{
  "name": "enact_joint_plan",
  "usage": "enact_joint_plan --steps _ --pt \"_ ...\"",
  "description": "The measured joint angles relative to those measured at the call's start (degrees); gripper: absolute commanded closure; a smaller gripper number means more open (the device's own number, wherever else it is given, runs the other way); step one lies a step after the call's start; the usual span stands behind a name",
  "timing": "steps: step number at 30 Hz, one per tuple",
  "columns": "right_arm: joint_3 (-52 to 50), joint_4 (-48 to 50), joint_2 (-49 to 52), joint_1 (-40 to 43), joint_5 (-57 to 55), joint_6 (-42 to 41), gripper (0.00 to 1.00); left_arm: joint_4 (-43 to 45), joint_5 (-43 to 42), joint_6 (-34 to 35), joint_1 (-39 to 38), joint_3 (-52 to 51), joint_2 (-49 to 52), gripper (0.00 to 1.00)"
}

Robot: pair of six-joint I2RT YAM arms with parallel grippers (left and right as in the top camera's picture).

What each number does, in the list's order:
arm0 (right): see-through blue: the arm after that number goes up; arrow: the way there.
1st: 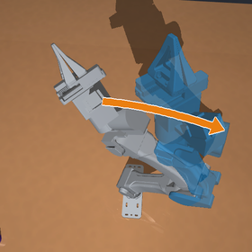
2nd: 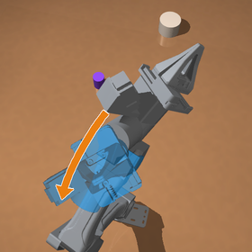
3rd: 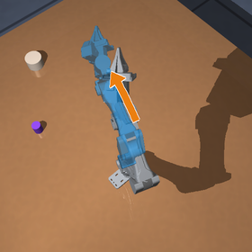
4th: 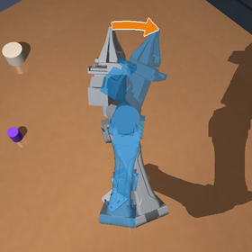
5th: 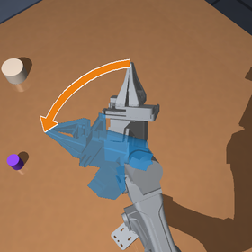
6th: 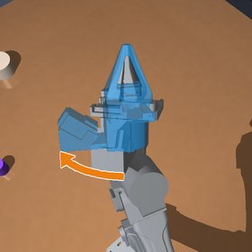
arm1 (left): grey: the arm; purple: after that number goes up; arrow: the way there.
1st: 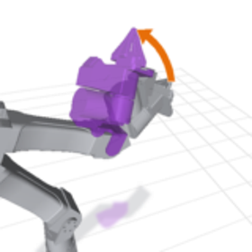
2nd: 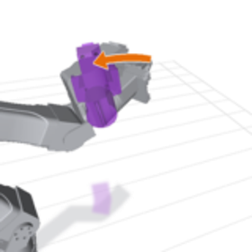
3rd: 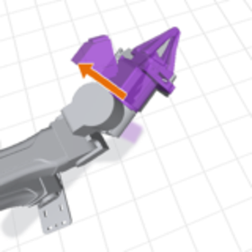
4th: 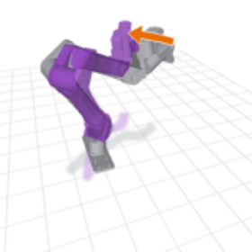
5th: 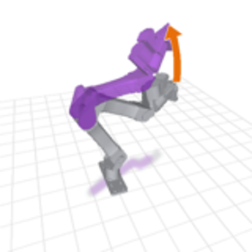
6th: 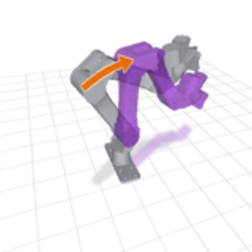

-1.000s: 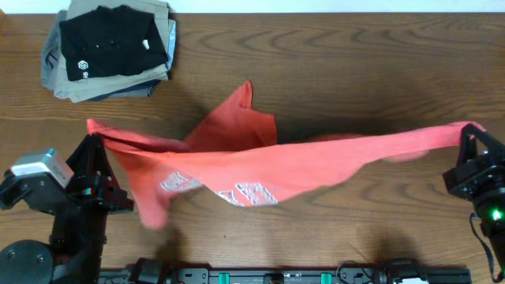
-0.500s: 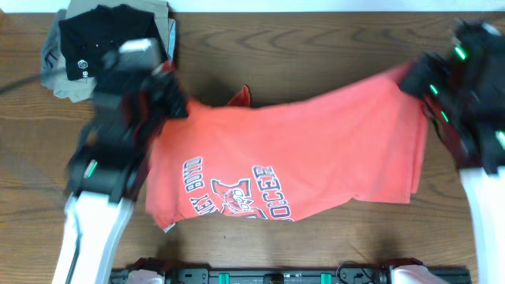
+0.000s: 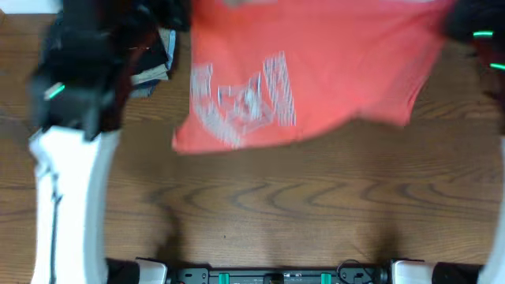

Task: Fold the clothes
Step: 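Lift the T-shirt with both grippers and stretch it apart, then swing the stretched T-shirt and lay it flat on the table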

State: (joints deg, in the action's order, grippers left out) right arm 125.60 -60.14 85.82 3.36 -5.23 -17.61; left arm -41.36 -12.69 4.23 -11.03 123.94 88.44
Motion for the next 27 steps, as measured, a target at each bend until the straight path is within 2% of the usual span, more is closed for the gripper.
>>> enact_joint_plan --steps 3,7,10,19,22,27 --pt "6.7 -4.5 -2.6 5.1 -1.7 0.9 0.99 -3.0 -0.3 -1.6 1.1 6.1 -2.8 0.94" --pt "7.7 -9.1 -5.1 9.2 -1.3 1.6 0.99 -8.8 -0.5 -2.5 2.4 7.2 -4.0 0.94" --pt "3.1 -11.0 -4.4 10.0 -0.3 1.4 0.99 -14.5 -0.5 -2.8 2.4 6.0 -0.1 0.94" --pt "-19.5 -9.7 2.1 10.2 1.4 -1.6 0.99 -31.0 -0.7 -2.8 2.4 0.3 21.7 0.94" --pt "-21.0 -10.4 2.1 10.2 1.6 -2.1 0.99 -34.2 -0.7 -2.8 2.4 0.0 22.5 0.94" --pt "-21.0 -13.7 -0.5 10.2 2.7 -2.3 0.99 -41.4 -0.7 -2.6 2.4 0.1 15.4 0.94"
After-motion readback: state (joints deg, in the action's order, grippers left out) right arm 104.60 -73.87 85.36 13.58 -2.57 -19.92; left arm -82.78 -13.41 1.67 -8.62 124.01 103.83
